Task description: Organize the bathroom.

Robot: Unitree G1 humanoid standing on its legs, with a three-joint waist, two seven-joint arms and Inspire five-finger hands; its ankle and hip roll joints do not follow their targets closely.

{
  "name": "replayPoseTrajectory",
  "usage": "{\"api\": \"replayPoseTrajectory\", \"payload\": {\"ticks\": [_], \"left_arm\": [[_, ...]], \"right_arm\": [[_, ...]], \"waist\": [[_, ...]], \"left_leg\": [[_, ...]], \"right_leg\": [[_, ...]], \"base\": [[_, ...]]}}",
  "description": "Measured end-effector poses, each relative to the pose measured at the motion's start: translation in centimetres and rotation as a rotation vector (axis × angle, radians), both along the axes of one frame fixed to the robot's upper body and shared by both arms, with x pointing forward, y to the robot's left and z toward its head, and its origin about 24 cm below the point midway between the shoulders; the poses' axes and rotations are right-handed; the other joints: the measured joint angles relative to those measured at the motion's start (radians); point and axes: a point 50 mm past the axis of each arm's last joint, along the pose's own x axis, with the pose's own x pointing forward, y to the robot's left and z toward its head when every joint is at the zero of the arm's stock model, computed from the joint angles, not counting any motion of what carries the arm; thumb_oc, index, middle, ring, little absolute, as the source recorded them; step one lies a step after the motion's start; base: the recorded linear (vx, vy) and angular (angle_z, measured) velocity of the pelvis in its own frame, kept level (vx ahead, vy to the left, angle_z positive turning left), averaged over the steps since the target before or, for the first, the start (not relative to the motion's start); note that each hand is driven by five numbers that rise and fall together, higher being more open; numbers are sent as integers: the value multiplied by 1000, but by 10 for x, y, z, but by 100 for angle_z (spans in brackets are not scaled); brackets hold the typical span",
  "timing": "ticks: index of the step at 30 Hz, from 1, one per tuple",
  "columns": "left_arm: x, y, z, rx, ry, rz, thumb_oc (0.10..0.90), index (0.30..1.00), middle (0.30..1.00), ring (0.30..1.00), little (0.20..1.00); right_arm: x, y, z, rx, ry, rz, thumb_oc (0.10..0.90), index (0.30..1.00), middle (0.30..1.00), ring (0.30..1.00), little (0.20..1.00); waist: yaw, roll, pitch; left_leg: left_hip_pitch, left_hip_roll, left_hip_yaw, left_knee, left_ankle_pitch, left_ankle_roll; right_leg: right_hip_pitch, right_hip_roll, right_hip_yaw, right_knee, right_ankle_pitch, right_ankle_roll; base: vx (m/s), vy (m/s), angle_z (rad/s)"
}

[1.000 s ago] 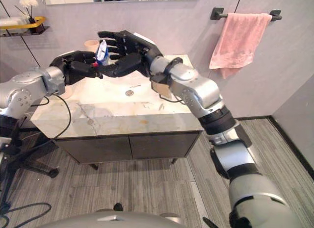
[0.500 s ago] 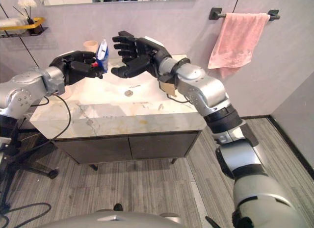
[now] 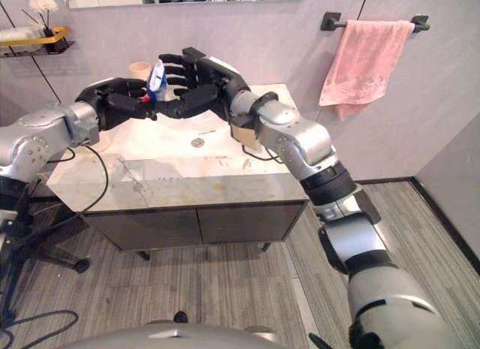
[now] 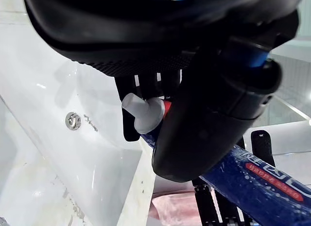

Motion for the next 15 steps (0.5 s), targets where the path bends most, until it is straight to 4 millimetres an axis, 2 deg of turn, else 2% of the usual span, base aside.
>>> {"api": "replayPoseTrajectory", "payload": {"ticks": [3, 4, 5, 15], "left_arm": [[0, 0, 0, 1, -1, 9, 400, 300, 300, 300, 300], [0, 0, 0, 1, -1, 9, 400, 300, 300, 300, 300], [0, 0, 0, 1, -1, 9, 400, 300, 300, 300, 300], [0, -1, -1, -3, 5, -12, 400, 300, 300, 300, 300]], "right_arm": [[0, 0, 0, 1, 0, -4, 800, 900, 900, 900, 900], [0, 0, 0, 1, -1, -7, 536, 505, 505, 505, 505], [0, 0, 0, 1, -1, -9, 400, 300, 300, 300, 300], [2, -2, 1, 21, 4, -40, 400, 300, 300, 300, 300]], "waist": [[0, 0, 0], [0, 0, 0], [0, 0, 0], [2, 0, 0]], "left_leg": [[0, 0, 0, 0, 0, 0], [0, 0, 0, 0, 0, 0], [0, 0, 0, 0, 0, 0], [0, 0, 0, 0, 0, 0]], "right_leg": [[0, 0, 0, 0, 0, 0], [0, 0, 0, 0, 0, 0], [0, 0, 0, 0, 0, 0], [0, 0, 0, 0, 0, 0]], "base": [[0, 0, 0], [0, 0, 0], [0, 0, 0], [0, 0, 0]]}}
